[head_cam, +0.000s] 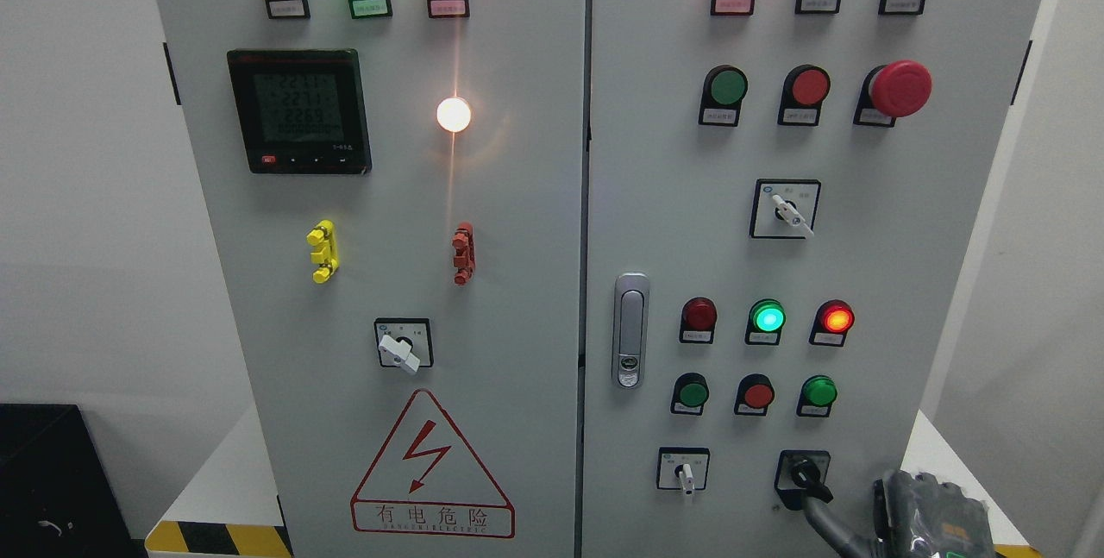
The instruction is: Flip black knob to close circuit
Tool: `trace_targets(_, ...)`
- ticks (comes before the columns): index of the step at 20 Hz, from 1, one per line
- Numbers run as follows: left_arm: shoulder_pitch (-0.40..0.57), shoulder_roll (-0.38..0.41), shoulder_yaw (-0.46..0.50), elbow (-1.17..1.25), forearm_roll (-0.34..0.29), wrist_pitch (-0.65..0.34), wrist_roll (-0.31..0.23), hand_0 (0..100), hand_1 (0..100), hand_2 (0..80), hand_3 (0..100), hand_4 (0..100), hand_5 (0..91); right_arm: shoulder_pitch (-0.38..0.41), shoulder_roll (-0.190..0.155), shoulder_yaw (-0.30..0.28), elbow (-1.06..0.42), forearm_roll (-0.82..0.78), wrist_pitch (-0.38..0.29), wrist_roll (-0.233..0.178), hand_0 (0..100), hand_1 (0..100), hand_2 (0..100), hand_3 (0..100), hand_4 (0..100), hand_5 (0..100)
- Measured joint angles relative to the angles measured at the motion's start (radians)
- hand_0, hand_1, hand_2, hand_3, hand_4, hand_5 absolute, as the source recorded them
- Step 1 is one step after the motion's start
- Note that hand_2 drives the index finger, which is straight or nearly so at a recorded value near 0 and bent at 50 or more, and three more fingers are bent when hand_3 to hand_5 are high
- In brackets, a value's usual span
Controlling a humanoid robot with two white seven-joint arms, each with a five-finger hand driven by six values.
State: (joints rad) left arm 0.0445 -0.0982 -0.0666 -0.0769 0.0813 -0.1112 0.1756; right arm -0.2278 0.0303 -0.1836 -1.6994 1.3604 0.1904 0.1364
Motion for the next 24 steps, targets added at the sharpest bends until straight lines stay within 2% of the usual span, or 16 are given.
trace_targets(12, 0.000, 0.000, 0.000, 0.000, 0.000, 0.000, 0.000, 12, 56, 0.0, 0, 0, 0.0, 0.005, 0.010, 0.011, -0.015, -0.004, -0.003, 0.000, 0, 0, 95, 100, 100, 100)
trace_targets(16, 0.000, 0.000, 0.000, 0.000, 0.000, 0.000, 0.000, 12, 56, 0.0, 0, 0, 0.0, 0.014, 0.015, 0.025, -0.018, -0.005, -0.003, -0.024, 0, 1, 95, 100, 100, 100)
trace_targets(20, 0.000, 0.000, 0.000, 0.000, 0.000, 0.000, 0.000, 12, 56, 0.0, 0, 0, 0.0, 0.025, 0.024, 0.039, -0.018, -0.007, 0.000, -0.027, 0, 1, 95, 100, 100, 100)
trace_targets(24, 0.000, 0.000, 0.000, 0.000, 0.000, 0.000, 0.000, 12, 56, 0.0, 0, 0, 0.0, 0.034, 0.035, 0.054, -0.021, -0.014, -0.031, -0.040, 0, 1, 93, 100, 100, 100)
